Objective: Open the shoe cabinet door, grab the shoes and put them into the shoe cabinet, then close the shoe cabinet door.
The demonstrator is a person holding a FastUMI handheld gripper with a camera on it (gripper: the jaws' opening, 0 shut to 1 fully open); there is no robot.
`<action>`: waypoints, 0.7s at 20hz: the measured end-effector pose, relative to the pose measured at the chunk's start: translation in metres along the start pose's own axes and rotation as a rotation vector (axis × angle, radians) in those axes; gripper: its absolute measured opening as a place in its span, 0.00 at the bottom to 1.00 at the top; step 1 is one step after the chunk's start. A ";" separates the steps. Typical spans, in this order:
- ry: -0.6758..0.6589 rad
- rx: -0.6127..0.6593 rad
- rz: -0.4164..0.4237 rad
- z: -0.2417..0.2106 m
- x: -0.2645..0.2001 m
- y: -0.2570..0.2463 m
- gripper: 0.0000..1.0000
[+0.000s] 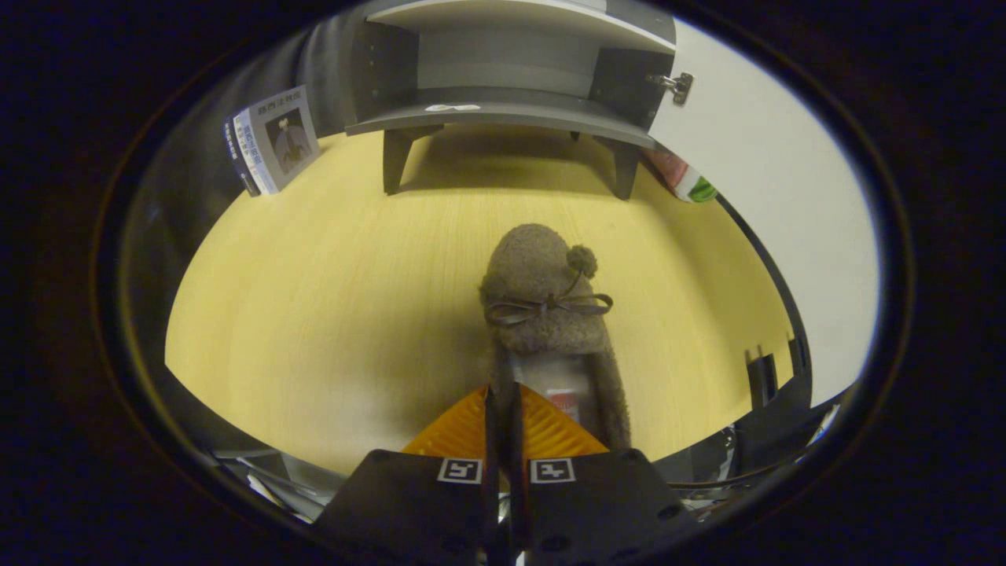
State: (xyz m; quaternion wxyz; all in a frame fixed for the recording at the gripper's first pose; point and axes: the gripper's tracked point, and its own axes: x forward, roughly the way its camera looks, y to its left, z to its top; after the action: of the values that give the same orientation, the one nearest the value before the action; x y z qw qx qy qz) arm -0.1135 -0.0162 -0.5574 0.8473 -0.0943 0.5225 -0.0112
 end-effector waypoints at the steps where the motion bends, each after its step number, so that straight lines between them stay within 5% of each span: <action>1: -0.003 0.000 0.000 0.000 0.000 0.000 0.08; 14: -0.117 -0.010 0.037 0.034 -0.023 -0.002 0.03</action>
State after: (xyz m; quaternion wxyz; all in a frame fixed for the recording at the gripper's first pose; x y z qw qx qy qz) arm -0.0937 -0.0104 -0.5223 0.8760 -0.0891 0.4738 0.0126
